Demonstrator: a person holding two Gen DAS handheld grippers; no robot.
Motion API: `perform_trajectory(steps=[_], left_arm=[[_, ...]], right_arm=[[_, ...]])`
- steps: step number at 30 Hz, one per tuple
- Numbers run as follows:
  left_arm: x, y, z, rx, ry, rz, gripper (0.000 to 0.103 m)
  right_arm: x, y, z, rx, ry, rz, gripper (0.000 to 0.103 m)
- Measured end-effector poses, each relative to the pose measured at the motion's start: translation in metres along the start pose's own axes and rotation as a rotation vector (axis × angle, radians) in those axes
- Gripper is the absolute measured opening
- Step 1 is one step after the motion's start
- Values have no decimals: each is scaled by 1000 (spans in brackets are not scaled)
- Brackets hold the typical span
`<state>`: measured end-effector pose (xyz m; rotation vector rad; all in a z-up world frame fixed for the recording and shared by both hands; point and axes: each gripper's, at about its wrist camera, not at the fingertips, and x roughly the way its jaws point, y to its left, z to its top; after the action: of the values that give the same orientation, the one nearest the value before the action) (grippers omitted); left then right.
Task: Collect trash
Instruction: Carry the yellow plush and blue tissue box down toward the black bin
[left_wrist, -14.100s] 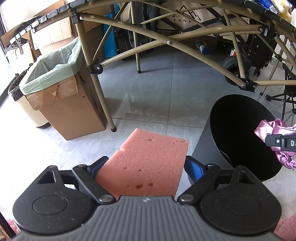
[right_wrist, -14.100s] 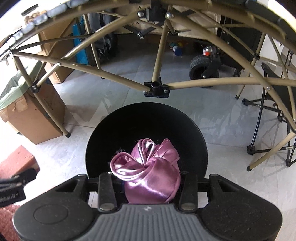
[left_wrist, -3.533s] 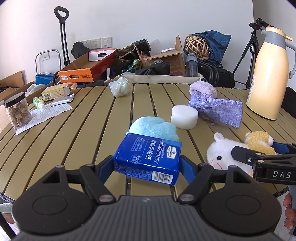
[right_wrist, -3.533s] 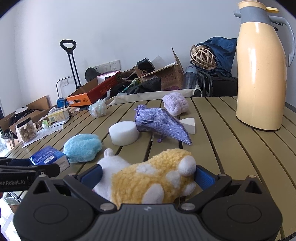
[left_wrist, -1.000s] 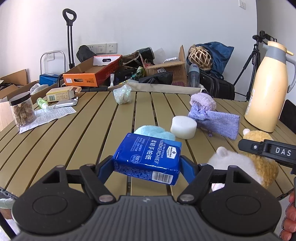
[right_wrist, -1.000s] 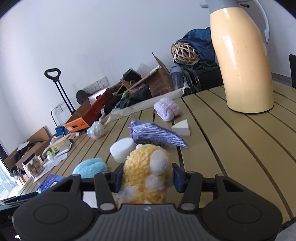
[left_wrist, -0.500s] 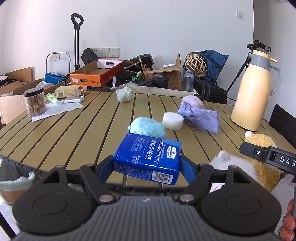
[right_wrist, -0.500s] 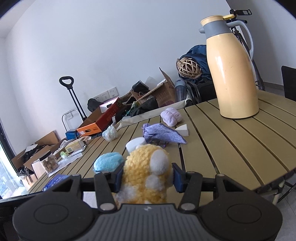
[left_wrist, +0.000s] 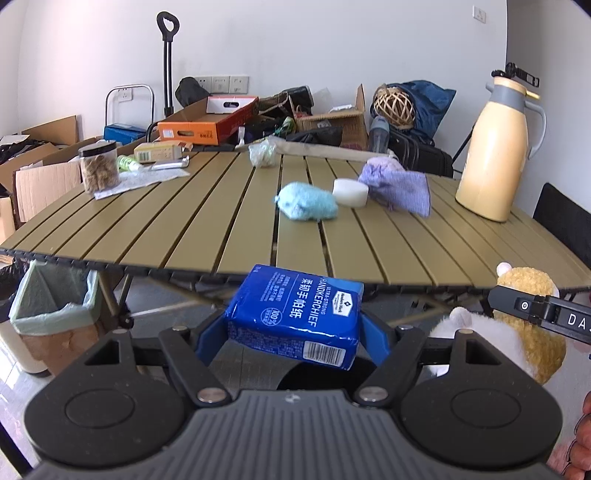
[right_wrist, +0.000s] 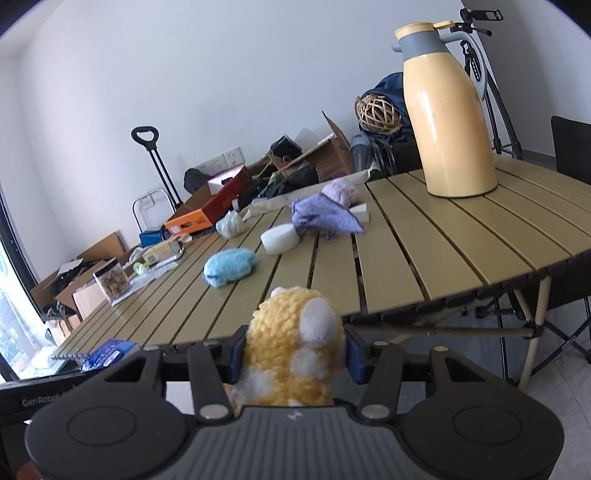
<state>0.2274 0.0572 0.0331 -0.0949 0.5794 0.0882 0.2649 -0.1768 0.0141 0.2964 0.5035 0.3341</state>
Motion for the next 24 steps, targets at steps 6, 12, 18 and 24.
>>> perform_trajectory(steps=[6, 12, 18, 24], left_arm=[[-7, 1, -24, 19, 45, 11, 76], [-2, 2, -48, 31, 108, 20, 76], [18, 3, -79, 41, 194, 29, 76], [43, 13, -108, 25, 297, 43, 76]], right_arm=[[-10, -5, -25, 5, 55, -7, 51], [-11, -11, -51, 7, 120, -26, 51], [-1, -22, -79, 14, 202, -62, 51], [14, -29, -105, -4, 284, -112, 51]])
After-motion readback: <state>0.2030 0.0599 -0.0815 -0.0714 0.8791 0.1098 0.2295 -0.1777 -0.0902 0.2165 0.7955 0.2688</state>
